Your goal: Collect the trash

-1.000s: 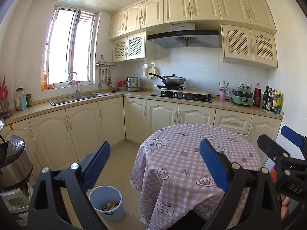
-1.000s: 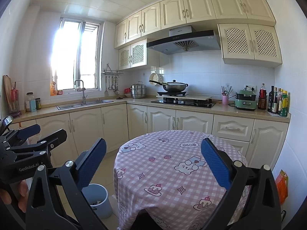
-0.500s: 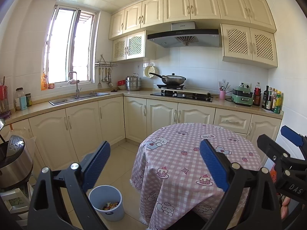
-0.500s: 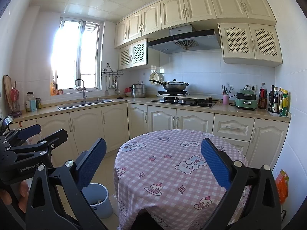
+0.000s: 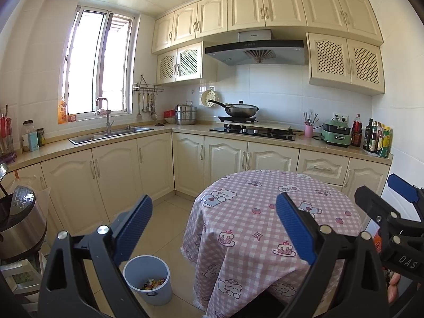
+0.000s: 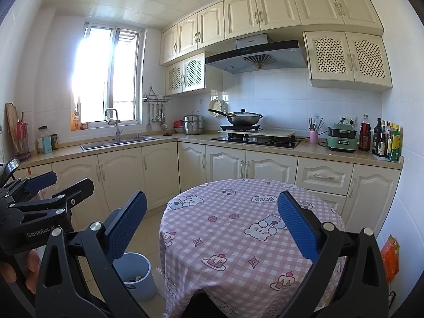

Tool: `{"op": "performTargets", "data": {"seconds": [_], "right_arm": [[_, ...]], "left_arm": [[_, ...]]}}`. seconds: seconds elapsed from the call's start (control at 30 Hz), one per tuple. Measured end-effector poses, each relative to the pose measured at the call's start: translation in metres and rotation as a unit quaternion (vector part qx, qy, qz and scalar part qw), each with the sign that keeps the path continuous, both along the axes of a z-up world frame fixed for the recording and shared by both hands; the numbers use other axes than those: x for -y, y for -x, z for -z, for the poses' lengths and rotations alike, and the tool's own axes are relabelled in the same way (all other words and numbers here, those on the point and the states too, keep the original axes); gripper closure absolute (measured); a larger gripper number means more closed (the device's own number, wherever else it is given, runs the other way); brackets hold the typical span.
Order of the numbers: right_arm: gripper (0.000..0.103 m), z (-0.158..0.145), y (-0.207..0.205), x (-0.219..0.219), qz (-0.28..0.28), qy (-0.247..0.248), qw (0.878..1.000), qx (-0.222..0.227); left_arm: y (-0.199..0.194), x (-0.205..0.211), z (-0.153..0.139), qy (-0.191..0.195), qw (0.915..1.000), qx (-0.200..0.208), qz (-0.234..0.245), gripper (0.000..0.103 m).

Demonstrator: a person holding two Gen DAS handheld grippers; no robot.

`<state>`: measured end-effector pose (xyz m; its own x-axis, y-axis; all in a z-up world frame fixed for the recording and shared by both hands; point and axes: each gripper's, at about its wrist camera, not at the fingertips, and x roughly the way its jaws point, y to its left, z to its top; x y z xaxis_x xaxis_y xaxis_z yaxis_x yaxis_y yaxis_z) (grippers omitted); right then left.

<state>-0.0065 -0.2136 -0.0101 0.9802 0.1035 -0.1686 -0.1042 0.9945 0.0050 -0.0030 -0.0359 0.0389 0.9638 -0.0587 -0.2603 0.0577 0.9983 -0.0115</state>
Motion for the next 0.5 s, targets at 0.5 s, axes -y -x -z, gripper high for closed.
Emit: {"op": "performTargets", "data": {"seconds": [0.5], "right_arm": [[0.008,0.0002,-0.0016,-0.0065,-0.006,0.002,1.0,-0.005]], "left_arm": [[-0.0008,-0.006,0.0005,0.001,1.0,-0.004,-0.006,0.011]]}}
